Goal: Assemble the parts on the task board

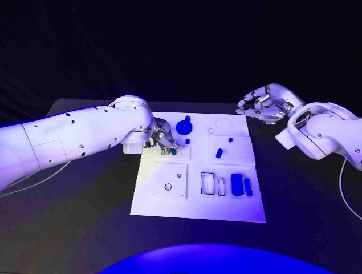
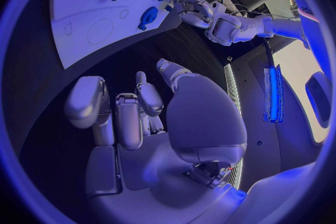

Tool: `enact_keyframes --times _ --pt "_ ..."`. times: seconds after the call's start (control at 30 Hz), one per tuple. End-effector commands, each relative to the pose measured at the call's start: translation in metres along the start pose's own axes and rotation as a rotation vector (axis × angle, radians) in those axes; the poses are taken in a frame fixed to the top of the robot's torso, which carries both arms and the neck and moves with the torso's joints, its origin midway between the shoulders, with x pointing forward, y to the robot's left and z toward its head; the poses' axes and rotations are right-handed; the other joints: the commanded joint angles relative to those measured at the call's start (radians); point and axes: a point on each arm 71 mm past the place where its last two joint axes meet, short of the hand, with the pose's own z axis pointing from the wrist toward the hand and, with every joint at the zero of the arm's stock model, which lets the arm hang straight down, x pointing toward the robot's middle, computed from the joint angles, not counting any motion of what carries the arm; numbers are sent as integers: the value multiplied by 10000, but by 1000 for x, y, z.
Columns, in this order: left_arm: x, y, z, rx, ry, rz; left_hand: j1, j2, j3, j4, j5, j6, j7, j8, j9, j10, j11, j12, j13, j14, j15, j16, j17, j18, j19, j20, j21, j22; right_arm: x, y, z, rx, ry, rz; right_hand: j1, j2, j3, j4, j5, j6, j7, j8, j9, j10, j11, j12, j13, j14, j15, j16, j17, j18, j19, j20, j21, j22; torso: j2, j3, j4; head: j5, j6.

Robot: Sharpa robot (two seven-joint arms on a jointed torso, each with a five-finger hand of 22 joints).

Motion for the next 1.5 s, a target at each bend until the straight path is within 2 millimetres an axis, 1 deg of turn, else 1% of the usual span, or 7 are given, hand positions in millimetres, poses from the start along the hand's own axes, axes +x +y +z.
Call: enact_keyframes --times 0.03,0.37,0.53,0.6,0.67,0.97,1.5 --pt "-1 -2 -1 125 -77 -112 -16 -71 -50 -9 -63 31 -12 7 2 54 -31 -34 -22 1036 -85 36 2635 -142 667 -66 9 1618 1 0 0 -72 128 -17 -29 -1 1 44 44 -83 1 45 11 -63 16 -33 -13 413 34 -57 732 14 -81 -1 60 15 5 -1 -4 -4 4" --pt "-21 -2 -23 637 -967 -747 586 -149 -430 -55 41 -611 215 -341 -94 -704 154 -688 -932 1008 56 -21 2549 -44 485 4 -292 1189 -1 -3 0 -4 48 -44 -34 4 -17 70 45 -82 -1 57 11 -54 14 -31 -9 416 33 -53 735 16 -97 2 75 38 -15 4 18 -38 103" --pt "-38 1 -37 807 -1234 -928 1302 -215 -708 -45 53 -1392 775 -1875 -1155 -1755 643 -1656 -2253 926 471 -183 2322 99 205 360 -784 535 -2 -4 0 27 25 -54 -34 4 -17 70 45 -82 -1 57 11 -54 14 -31 -9 416 33 -53 735 16 -97 2 75 38 0 -7 -5 -25 163" --pt "-46 3 -40 804 -1338 -959 1512 -266 -765 -70 50 -1557 870 -2205 -1388 -1823 725 -1718 -2349 927 543 -183 2325 101 204 429 -799 526 -2 -4 1 30 24 -54 -34 4 -17 70 45 -82 -1 57 11 -54 14 -31 -9 416 33 -53 735 16 -97 2 75 38 7 -4 -3 -22 186" --pt "-57 7 -44 734 -1508 -1003 1874 -251 -907 -35 29 -1779 1077 -2944 -1948 -1814 894 -1696 -2389 922 682 -194 2310 104 204 589 -825 507 -2 -4 1 34 26 -54 -34 4 -17 70 45 -82 -1 57 11 -54 14 -31 -9 416 33 -53 735 16 -97 2 75 38 3 -3 -2 -15 213" --pt "-83 25 -37 35 -1825 -1083 2114 -243 -1108 4 6 -1641 1113 -3287 -2322 -1807 940 -1657 -2411 946 739 -146 2378 97 231 647 -794 562 -1 -3 1 15 46 -45 -34 6 -22 79 46 -87 -1 59 11 -46 14 -18 3 421 33 -42 749 11 -94 3 106 75 20 -18 18 17 324" --pt "-69 46 -2 -1008 -1113 -782 1898 -278 -1771 56 -89 -1413 1084 -3490 -2639 -1809 924 -1612 -2445 970 734 -96 2448 80 270 653 -731 658 1 -3 1 0 81 -29 -34 6 -22 79 46 -87 -1 59 11 -46 14 -18 3 421 33 -42 749 11 -94 3 106 75 20 -23 -7 123 345"
